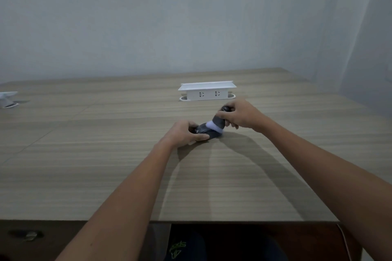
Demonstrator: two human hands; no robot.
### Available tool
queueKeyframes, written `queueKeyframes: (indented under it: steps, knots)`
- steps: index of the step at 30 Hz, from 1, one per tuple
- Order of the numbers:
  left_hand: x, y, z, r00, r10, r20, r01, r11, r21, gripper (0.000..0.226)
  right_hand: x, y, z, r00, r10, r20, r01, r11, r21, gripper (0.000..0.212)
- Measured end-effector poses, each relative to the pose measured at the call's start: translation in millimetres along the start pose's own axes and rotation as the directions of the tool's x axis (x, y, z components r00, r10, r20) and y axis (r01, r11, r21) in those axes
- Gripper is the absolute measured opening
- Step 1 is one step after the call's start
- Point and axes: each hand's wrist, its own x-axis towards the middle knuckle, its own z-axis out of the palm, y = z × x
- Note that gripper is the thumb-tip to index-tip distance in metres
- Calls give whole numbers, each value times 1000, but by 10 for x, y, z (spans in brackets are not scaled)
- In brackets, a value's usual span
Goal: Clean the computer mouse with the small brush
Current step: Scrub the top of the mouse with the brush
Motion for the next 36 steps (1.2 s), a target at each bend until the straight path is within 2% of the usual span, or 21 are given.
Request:
queueKeyframes:
  steps: [4, 8, 11, 12, 15, 16, 18, 20, 23, 25, 27, 29, 31, 33, 36]
  knots:
    - [5, 45, -67, 998, -6, 57, 5, 1000, 16, 35, 3, 127, 12, 996, -16, -82, 3, 988, -156, 17]
    - [23, 51, -81, 999, -22, 26, 21, 999, 24, 31, -50, 126, 28, 976, -63, -210, 50, 997, -63, 25]
    - [42, 4, -41, 1000, -17, 6, 18, 998, -53, 30, -169, 145, 76, 994, -23, -110, 27, 999, 35, 21]
    - [35, -3, -30, 1000, -12, 1, 12, 998, -69, 30, -184, 181, 101, 995, -14, -102, 15, 1000, 15, 19]
    - [24, 14, -4, 1000, -13, -13, 12, 996, -93, 31, -191, 269, 112, 972, -25, -234, -2, 994, -113, 17]
    - [26, 18, 1, 1000, -17, -14, 15, 995, -96, 32, -204, 253, 102, 968, -44, -247, 20, 995, -98, 16]
    - [33, 32, 3, 1000, -29, -10, 28, 995, -96, 32, -224, 202, 89, 979, -93, -184, 92, 996, -13, 14]
    - [53, 39, 5, 999, -37, -13, 35, 996, -82, 32, -258, 162, 104, 989, -117, -88, 116, 993, -20, 13]
    - [54, 75, 14, 999, -44, -20, 43, 996, -75, 31, -192, 255, 119, 976, -104, -193, 70, 982, -174, 15]
    - [54, 79, 29, 998, -51, -23, 50, 996, -74, 31, -188, 258, 106, 968, -100, -229, 68, 987, -146, 15]
    - [59, 69, 31, 998, -56, -26, 54, 995, -81, 32, -213, 224, 106, 982, -117, -150, 108, 992, -62, 14]
    - [62, 66, 26, 997, -66, -26, 64, 994, -87, 33, -221, 231, 132, 988, -106, -112, 98, 992, -78, 13]
    - [60, 70, 29, 997, -76, -22, 73, 993, -98, 33, -183, 286, 128, 977, -72, -199, 40, 986, -159, 15]
    - [48, 85, 40, 997, -74, -21, 71, 992, -102, 31, -178, 275, 106, 969, -68, -237, 32, 988, -154, 15]
    - [39, 100, 37, 997, -78, -27, 75, 993, -92, 30, -225, 165, 112, 992, -106, -72, 106, 994, -11, 13]
